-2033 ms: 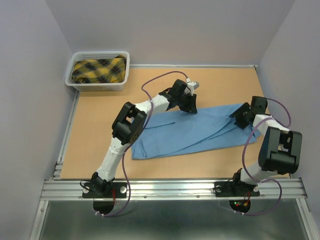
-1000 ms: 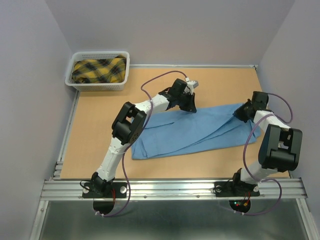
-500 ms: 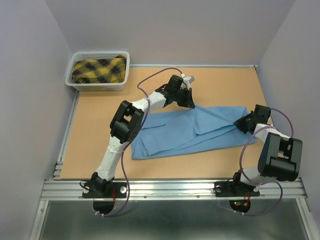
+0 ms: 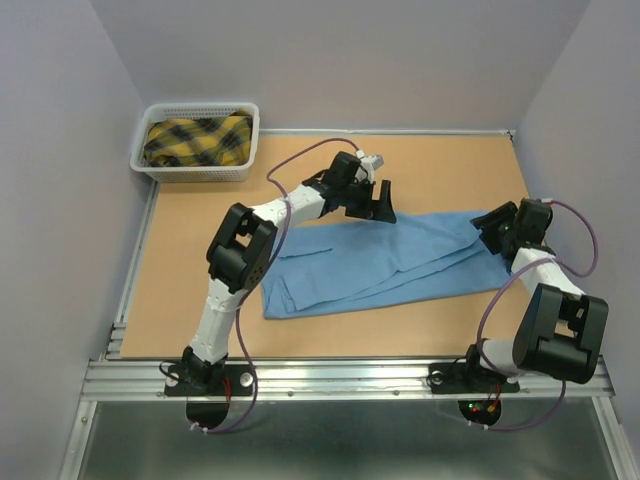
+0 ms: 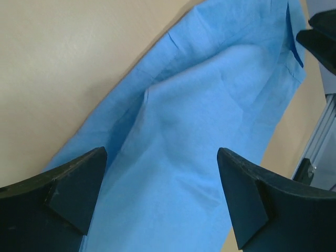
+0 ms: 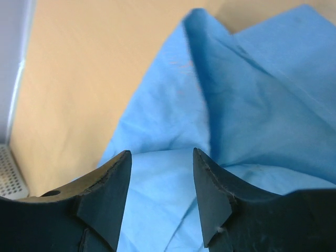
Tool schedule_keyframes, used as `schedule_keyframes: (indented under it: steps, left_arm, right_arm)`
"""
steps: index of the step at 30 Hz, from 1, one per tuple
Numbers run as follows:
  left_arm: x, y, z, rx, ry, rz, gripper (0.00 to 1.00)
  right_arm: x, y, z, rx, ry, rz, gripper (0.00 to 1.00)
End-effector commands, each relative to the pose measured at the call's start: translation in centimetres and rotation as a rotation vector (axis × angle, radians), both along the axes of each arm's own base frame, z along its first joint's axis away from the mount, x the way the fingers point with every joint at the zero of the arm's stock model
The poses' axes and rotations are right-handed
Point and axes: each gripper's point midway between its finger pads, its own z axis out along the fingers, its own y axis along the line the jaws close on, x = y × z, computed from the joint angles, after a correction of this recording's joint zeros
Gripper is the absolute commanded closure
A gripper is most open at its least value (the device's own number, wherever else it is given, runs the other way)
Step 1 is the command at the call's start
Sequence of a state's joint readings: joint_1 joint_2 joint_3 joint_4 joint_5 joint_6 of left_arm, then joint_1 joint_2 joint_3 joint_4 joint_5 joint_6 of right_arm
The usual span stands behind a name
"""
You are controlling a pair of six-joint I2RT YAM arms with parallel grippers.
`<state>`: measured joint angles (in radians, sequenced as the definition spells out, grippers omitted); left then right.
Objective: Fold and stack the long sleeve shirts
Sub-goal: Fold the shirt
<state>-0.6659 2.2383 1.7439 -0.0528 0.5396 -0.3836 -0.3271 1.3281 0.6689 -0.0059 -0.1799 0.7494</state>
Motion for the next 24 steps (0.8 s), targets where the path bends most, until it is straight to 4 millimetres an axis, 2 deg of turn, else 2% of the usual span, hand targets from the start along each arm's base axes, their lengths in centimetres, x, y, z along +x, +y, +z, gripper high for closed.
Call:
schedule_keyframes:
  steps: [1, 3, 7, 11, 13, 14, 15, 16, 21, 22, 23, 24]
  left_arm:
    - [-0.9, 1.9, 9.1, -0.068, -0.120, 0.077, 0.01]
    - [-2.0, 3.8, 9.8, -0.055, -0.116, 0.136, 0.03]
    - [-4.1, 6.6, 9.7, -0.023, -0.123, 0.197, 0.07]
    - [-7.5, 9.9, 7.2, 0.033, -0.089, 0.217, 0.07]
    - [-8.7, 11.4, 6.7, 0.058, -0.090, 0.239, 0.07]
    - [-9.3, 12.9, 4.7, 0.111, -0.071, 0.277, 0.07]
    - [-9.6, 13.7, 4.0, 0.133, -0.063, 0.305, 0.08]
    - [-10.2, 15.4, 3.2, 0.160, -0.053, 0.372, 0.08]
    - [-11.0, 20.8, 1.5, 0.192, -0.029, 0.627, 0.08]
    - [-11.0, 21.6, 2.0, 0.170, -0.029, 0.673, 0.08]
    - [-11.3, 22.8, 1.0, 0.191, -0.016, 0.700, 0.08]
    - [-11.5, 23.2, 0.7, 0.191, -0.010, 0.710, 0.09]
  right_arm:
    - [2.6, 1.8, 4.5, 0.019, -0.148, 0.148, 0.44]
    - [2.6, 2.6, 4.1, 0.052, -0.154, 0.175, 0.44]
    - [2.4, 1.5, 3.1, 0.015, -0.128, 0.120, 0.46]
    - [1.7, -1.6, 2.7, -0.088, -0.067, -0.027, 0.46]
    - [1.8, -1.8, 2.6, -0.106, -0.058, -0.019, 0.46]
    - [1.9, -1.4, 2.6, -0.093, -0.060, 0.003, 0.46]
    - [2.1, -1.0, 2.5, -0.078, -0.061, 0.025, 0.46]
    - [2.3, -0.7, 2.4, -0.064, -0.063, 0.042, 0.47]
    - [2.7, 0.8, 3.0, -0.039, -0.107, 0.128, 0.47]
    - [2.6, 0.9, 3.2, -0.041, -0.113, 0.136, 0.47]
    - [2.6, 1.1, 3.3, -0.038, -0.116, 0.142, 0.47]
    - [2.5, 1.4, 3.3, -0.031, -0.119, 0.153, 0.47]
